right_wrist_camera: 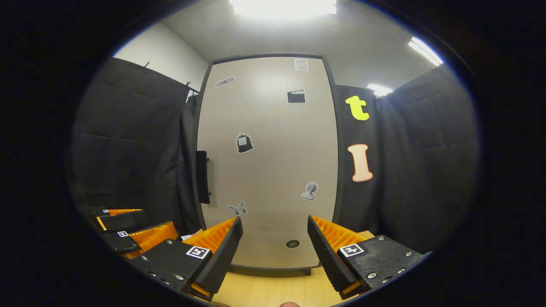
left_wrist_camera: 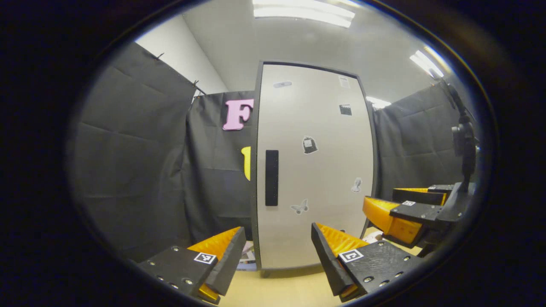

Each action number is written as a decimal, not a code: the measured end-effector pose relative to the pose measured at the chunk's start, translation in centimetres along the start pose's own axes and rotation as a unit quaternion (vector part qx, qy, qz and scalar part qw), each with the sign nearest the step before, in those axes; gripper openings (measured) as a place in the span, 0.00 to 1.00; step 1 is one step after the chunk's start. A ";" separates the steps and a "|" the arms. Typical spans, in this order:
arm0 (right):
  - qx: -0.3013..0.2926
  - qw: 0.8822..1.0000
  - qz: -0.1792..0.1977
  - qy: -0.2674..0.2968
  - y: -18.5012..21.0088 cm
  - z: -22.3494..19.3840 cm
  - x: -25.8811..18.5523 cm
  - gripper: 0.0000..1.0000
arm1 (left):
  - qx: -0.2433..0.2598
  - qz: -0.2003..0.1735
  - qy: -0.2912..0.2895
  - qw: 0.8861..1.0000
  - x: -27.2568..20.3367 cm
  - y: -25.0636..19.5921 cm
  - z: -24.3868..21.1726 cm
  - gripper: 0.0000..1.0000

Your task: Open the cabinet door with the right hand, grasp the bottle in the cabinet with the left hand and place it on the coaster, then close the cabinet door with the right hand.

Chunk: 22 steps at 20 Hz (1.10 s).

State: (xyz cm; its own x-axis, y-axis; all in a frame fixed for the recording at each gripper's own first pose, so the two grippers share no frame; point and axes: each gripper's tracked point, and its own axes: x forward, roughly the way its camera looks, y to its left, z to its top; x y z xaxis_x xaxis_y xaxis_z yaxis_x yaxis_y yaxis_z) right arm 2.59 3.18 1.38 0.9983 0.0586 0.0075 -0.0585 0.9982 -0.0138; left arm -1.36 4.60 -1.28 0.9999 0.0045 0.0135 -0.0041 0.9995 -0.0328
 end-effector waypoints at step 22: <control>-0.025 0.989 0.139 -0.029 15.9 0.0 3.1 0.94 | 0.036 0.180 -0.001 0.983 -16.1 13.1 -2.6 0.88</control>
State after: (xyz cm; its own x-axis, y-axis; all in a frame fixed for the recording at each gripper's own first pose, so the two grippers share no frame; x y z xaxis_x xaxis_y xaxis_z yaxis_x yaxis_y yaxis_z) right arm 4.75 19.23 1.14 0.9411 0.3338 0.0538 -0.3297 0.9413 -0.0728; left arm -17.52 17.48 -4.53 0.9331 0.3591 0.0166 -0.3595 0.9325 0.0343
